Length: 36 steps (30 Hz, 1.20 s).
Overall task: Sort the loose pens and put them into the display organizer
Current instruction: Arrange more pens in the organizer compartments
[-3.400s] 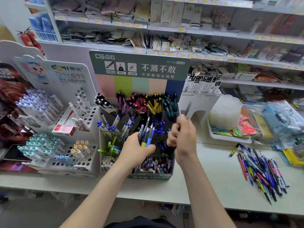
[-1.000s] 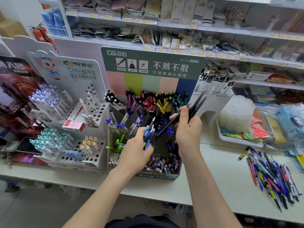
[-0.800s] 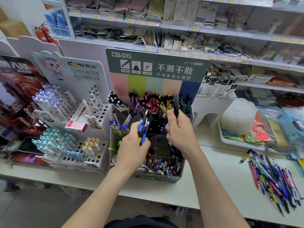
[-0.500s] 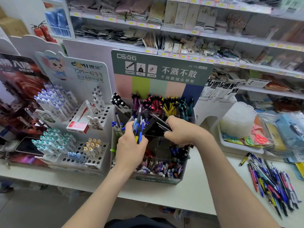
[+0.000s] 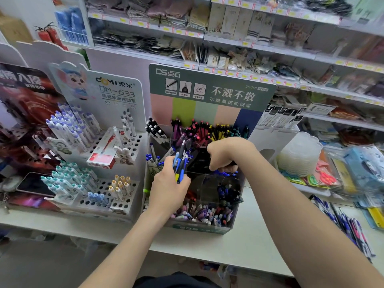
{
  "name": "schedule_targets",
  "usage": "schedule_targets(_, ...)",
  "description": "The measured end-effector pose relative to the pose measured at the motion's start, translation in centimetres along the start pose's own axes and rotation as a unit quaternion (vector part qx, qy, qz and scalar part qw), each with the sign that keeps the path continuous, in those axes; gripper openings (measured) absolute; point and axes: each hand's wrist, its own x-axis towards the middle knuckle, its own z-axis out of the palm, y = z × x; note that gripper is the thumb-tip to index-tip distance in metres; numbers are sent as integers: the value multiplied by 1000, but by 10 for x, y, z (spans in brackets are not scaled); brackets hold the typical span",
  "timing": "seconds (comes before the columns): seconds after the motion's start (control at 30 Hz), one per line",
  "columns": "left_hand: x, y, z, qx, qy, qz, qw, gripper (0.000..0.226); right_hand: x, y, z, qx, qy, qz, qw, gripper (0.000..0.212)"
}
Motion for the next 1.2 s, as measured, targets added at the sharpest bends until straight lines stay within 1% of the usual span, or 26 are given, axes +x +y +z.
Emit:
schedule_targets(0.1,1,-1,-2,2,0,-4,1000,37,8,-3,0,37,53,1,998,31)
schedule_targets(0.13,1,-2,-3,2,-1,-4,1000,37,9,-5,1,43,76,5,996,32)
schedule_targets(0.27,0,-3,-3,4,-9,-4,1000,37,9,-10,3,6,161,-7,987,24)
schedule_targets(0.33,-1,-3,-3,4,-14,-5,1000,37,7,-13,5,-23,170,-8,985,32)
schedule_targets(0.4,-1,-4,-4,-3,-16,-8,1000,37,6,-12,5,-31,166,-10,986,34)
schedule_targets(0.47,-1,-5,-5,-11,-12,-15,1000,36,6,-8,6,-2,182,-21,983,37)
schedule_targets(0.53,0,-6,-5,-28,-8,-25,999,32,8,-2,8,38,227,-49,972,40)
schedule_targets(0.6,1,-6,-5,-53,-8,-31,998,26,13,2,19,77,268,-81,957,38)
schedule_targets(0.67,1,-4,-7,-75,-16,-27,997,23,15,3,36,120,301,-95,941,33)
schedule_targets(0.77,1,0,-10,-111,-46,-22,992,22,18,3,70,193,399,-96,891,31)
schedule_targets(0.8,1,1,-10,-126,-57,-24,990,21,20,2,80,207,414,-96,881,32)
schedule_targets(0.9,0,2,-7,-180,-82,-45,979,19,32,-1,99,200,407,-109,885,34)
schedule_targets(0.93,-1,2,-6,-199,-90,-52,975,17,34,-2,102,200,421,-115,877,33)
schedule_targets(0.97,-1,3,-4,-214,-97,-56,970,15,33,-4,104,204,455,-118,859,32)
schedule_targets(1.0,-1,3,-4,-223,-102,-56,968,12,30,-5,104,222,502,-121,827,31)
schedule_targets(1.07,-1,4,-4,-233,-116,-53,964,10,15,-9,104,307,578,-109,748,25)
schedule_targets(1.1,-1,4,-4,-242,-128,-49,960,11,7,-12,104,366,576,-97,724,20)
schedule_targets(1.13,0,6,-4,-256,-140,-44,955,13,0,-14,104,421,543,-87,721,16)
schedule_targets(1.2,-1,9,-2,-272,-165,-31,948,22,-6,-14,110,494,444,-81,743,12)
